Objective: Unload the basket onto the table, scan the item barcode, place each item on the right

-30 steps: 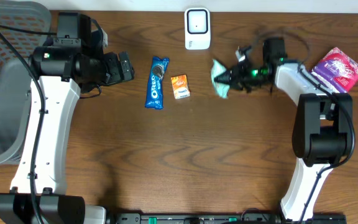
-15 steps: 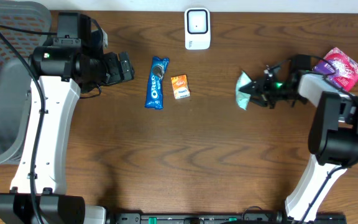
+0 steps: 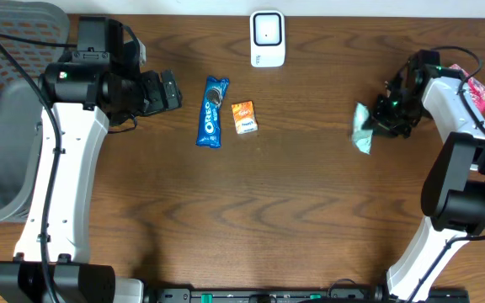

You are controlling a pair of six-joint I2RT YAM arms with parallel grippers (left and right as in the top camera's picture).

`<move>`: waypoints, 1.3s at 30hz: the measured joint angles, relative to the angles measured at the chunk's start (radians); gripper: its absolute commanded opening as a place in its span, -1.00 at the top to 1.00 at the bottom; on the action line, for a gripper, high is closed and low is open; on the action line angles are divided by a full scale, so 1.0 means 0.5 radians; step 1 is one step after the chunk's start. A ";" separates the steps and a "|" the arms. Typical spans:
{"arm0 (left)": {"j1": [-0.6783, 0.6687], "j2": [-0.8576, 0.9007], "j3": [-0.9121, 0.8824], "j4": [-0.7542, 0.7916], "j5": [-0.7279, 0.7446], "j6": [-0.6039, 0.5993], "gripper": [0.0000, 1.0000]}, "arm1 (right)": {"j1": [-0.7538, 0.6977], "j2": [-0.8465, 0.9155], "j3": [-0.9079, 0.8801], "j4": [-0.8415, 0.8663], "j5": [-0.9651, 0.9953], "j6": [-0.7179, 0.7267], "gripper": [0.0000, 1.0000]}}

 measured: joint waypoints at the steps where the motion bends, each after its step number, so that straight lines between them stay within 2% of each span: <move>1: 0.000 0.000 0.000 -0.001 0.000 0.000 -0.96 | 0.000 -0.001 0.000 -0.004 0.012 -0.018 0.98; 6: 0.000 0.000 0.000 0.000 0.000 0.000 -0.95 | 0.017 -0.007 -0.001 0.003 -0.031 -0.075 0.98; 17: 0.000 0.000 0.000 0.000 0.000 0.000 -0.96 | 0.053 -0.007 -0.003 0.161 -1.015 -0.151 0.98; 22: 0.000 0.000 0.000 0.000 0.000 0.000 -0.96 | 0.117 -0.007 -0.003 0.214 -1.152 -0.156 0.96; 28: 0.000 0.000 0.000 0.000 0.000 0.000 -0.96 | 0.242 -0.007 -0.004 0.215 -0.764 -0.164 0.35; 34: 0.000 0.000 0.000 0.000 0.000 0.000 -0.96 | 0.449 -0.007 0.000 0.212 -0.325 -0.172 0.12; 37: 0.000 0.000 0.000 0.000 0.001 0.000 -0.96 | 0.579 -0.007 0.039 0.177 -0.059 -0.161 -0.09; 39: 0.000 0.000 0.000 0.000 0.000 0.000 -0.96 | 0.674 -0.007 0.084 0.162 0.163 -0.148 -0.33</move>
